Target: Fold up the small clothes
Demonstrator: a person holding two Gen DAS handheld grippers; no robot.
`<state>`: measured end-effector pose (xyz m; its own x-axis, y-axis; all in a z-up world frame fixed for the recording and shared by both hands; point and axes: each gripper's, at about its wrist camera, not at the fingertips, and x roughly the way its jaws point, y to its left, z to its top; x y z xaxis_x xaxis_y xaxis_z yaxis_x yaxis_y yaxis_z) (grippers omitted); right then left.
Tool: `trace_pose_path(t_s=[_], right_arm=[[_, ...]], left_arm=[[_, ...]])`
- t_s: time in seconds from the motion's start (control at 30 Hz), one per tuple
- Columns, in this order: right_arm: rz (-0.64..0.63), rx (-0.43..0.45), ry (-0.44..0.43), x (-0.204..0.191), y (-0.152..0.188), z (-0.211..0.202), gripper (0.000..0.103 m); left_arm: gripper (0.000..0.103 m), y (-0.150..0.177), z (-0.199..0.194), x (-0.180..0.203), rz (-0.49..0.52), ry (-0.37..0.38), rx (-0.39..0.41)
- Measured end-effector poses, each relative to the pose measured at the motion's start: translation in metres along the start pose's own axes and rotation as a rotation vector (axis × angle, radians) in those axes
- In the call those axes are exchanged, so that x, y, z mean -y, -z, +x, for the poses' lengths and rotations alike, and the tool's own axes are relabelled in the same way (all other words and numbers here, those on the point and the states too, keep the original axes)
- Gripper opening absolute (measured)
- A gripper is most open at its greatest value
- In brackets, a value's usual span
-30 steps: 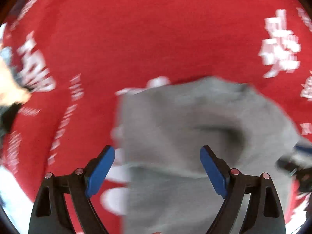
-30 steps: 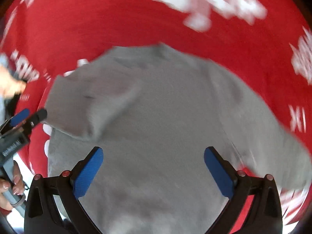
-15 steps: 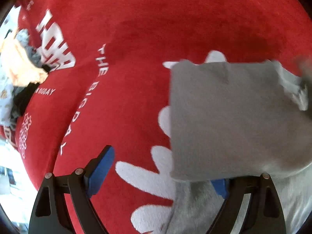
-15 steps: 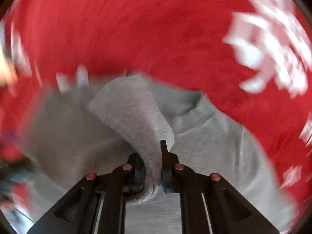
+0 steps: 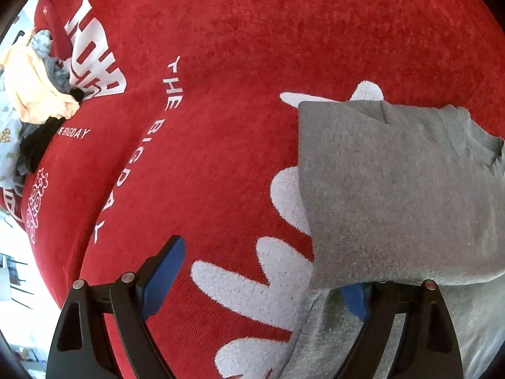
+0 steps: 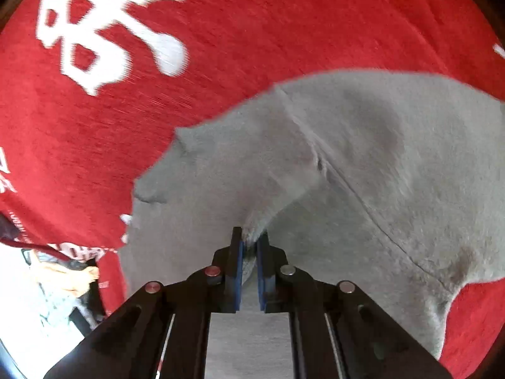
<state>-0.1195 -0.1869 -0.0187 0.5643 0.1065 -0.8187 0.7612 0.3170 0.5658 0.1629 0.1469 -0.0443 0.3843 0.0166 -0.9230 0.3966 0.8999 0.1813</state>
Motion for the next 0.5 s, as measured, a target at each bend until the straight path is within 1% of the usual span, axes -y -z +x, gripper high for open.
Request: trace_pose_path(t_s=[0.07,0.17,0.2,0.23,0.27,0.3,0.37,0.4,0.43,0.5], right_arm=[[-0.054,0.009,0.029,-0.002,0.001,-0.01,0.008],[-0.117,-0.028,0.185,0.012,0.008,-0.013,0.01],[-0.143,-0.019,0.215,0.016,0.01,-0.016,0.01],[-0.17,-0.002,0.236,0.014,0.013,-0.023,0.02],[-0.197,0.003,0.282,0.012,0.016,-0.028,0.029],[-0.229,0.002,0.331,0.011,0.02,-0.034,0.032],[-0.247,-0.015,0.349,0.009,0.024,-0.039,0.039],[-0.246,-0.024,0.352,0.014,0.027,-0.048,0.041],[-0.239,-0.031,0.355,0.018,0.03,-0.055,0.042],[-0.215,-0.035,0.351,0.023,0.039,-0.061,0.042]], left_arm=[[0.09,0.0,0.004,-0.006,-0.017,0.024,-0.017],[0.09,0.001,0.007,-0.014,-0.018,0.082,-0.048],[0.09,0.001,0.006,-0.015,-0.006,0.094,-0.053],[0.09,0.002,0.004,-0.016,0.009,0.106,-0.058],[0.09,0.003,0.001,-0.018,0.024,0.118,-0.06],[0.09,0.004,-0.002,-0.02,0.04,0.13,-0.064],[0.09,0.007,-0.007,-0.023,0.058,0.158,-0.08],[0.09,0.009,-0.01,-0.026,0.06,0.159,-0.091],[0.09,0.011,-0.013,-0.03,0.057,0.155,-0.099],[0.09,0.012,-0.021,-0.037,0.039,0.172,-0.104]])
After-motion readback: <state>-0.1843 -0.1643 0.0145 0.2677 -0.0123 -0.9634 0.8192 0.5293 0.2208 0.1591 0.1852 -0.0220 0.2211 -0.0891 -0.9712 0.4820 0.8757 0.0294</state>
